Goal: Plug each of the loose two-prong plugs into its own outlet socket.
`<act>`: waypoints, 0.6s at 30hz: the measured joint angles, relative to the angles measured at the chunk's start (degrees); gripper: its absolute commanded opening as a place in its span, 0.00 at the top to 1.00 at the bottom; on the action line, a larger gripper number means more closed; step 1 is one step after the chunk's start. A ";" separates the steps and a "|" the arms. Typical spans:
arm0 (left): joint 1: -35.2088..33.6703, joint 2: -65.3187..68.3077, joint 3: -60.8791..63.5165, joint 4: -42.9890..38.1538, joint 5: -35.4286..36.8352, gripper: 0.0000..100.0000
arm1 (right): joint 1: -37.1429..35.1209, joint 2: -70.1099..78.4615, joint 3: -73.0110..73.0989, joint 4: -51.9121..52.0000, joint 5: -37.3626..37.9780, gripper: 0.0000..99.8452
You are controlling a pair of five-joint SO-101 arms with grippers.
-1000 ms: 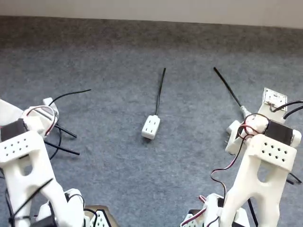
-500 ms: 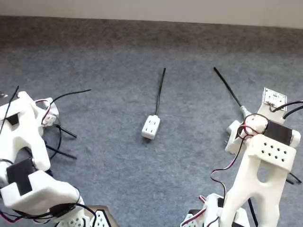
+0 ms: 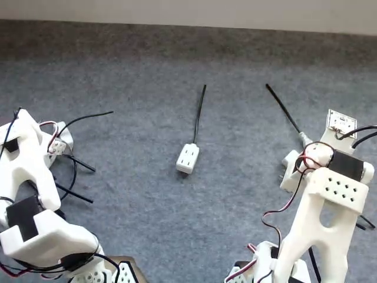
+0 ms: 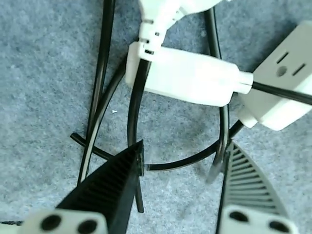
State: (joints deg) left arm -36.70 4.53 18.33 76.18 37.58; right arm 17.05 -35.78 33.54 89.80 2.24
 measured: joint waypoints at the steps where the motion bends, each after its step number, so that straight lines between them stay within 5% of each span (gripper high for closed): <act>1: -0.62 0.00 -0.53 0.00 0.09 0.74 | 0.00 0.00 0.00 0.00 0.00 0.54; 11: -6.68 0.00 -8.70 3.87 0.09 0.73 | 0.00 0.00 0.00 0.00 0.00 0.54; 18: -9.05 0.00 -8.00 -2.37 0.09 0.74 | 0.00 0.00 0.00 0.00 0.00 0.54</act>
State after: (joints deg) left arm -45.76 4.53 10.33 73.80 37.67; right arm 17.05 -35.78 33.54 89.80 2.24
